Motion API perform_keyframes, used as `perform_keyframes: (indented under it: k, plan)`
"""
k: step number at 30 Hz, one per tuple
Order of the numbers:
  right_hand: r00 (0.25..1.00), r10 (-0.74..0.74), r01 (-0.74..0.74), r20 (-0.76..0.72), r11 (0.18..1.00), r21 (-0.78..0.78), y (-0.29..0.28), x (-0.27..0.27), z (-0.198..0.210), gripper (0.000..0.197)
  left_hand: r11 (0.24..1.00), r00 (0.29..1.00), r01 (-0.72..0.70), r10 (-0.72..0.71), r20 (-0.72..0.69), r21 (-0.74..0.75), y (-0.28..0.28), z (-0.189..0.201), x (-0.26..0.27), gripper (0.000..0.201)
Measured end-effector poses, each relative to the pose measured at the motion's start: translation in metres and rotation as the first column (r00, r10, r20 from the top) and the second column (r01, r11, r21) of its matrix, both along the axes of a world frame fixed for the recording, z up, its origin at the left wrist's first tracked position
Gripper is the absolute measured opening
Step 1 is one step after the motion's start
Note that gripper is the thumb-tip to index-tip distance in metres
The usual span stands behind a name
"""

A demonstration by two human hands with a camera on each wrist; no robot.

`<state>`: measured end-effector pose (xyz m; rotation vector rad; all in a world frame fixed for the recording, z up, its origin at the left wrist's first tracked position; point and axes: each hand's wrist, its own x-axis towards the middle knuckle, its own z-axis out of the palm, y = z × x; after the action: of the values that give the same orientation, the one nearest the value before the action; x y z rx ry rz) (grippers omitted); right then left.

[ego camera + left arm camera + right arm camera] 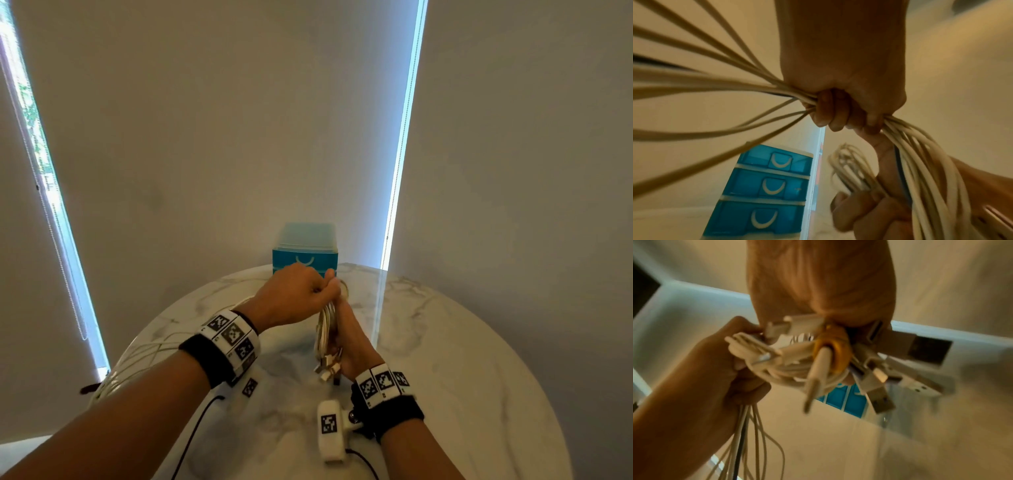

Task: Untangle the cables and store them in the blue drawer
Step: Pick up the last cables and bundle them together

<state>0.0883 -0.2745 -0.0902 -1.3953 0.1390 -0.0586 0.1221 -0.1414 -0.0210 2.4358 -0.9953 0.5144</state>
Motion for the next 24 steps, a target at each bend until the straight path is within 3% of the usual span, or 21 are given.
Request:
perform_keyframes:
  k: [3, 5, 8, 11, 13, 15, 17, 19, 22, 24]
  plan:
    - [0.989, 0.132, -0.107, -0.067, 0.952, 0.285, 0.004, 0.0, -0.003, 0.112, 0.996, 0.988, -0.081, 0.085, -0.126, 0.039, -0.007, 0.003, -0.001, 0.08]
    - [0.973, 0.225, -0.193, -0.053, 0.918, 0.348, 0.004, -0.004, -0.001, 0.119, 0.989, 0.96, -0.121, 0.138, -0.245, 0.083, -0.006, 0.007, 0.003, 0.091]
    - [0.922, 0.385, -0.382, 0.04, 0.89, 0.249, 0.001, -0.011, 0.006, 0.095, 0.968, 0.922, -0.183, 0.23, -0.311, 0.174, 0.0, 0.017, 0.012, 0.099]
    - [0.892, 0.451, -0.445, -0.012, 0.876, -0.183, 0.009, -0.02, 0.004, 0.071, 0.875, 0.892, -0.199, 0.348, -0.289, 0.441, -0.001, 0.026, 0.011, 0.09]
    - [0.902, 0.423, -0.422, -0.087, 0.823, -0.381, 0.017, -0.021, 0.006, 0.04, 0.829, 0.869, -0.201, 0.397, -0.296, 0.521, -0.003, 0.031, 0.01, 0.09]
    - [0.914, 0.369, -0.406, -0.17, 0.85, -0.336, 0.016, -0.019, 0.008, 0.018, 0.848, 0.873, -0.178, 0.37, -0.317, 0.499, 0.001, 0.036, 0.01, 0.094]
    - [0.913, 0.356, -0.383, -0.199, 0.917, -0.115, 0.01, -0.016, 0.01, 0.019, 0.893, 0.898, -0.106, 0.275, -0.344, 0.437, 0.007, 0.04, 0.01, 0.092]
    - [0.937, 0.307, -0.312, -0.167, 0.95, -0.003, 0.002, -0.012, 0.011, 0.021, 0.916, 0.904, 0.018, 0.157, -0.398, 0.402, 0.011, 0.041, 0.009, 0.074]
    - [0.952, 0.269, -0.27, -0.146, 0.963, 0.008, -0.007, -0.01, 0.012, 0.018, 0.927, 0.882, 0.086, 0.099, -0.46, 0.364, 0.011, 0.037, 0.007, 0.041]
    - [0.947, 0.27, -0.277, -0.174, 0.961, -0.017, -0.011, -0.008, 0.012, 0.033, 0.953, 0.906, 0.085, 0.047, -0.42, 0.29, 0.008, 0.032, 0.009, 0.044]
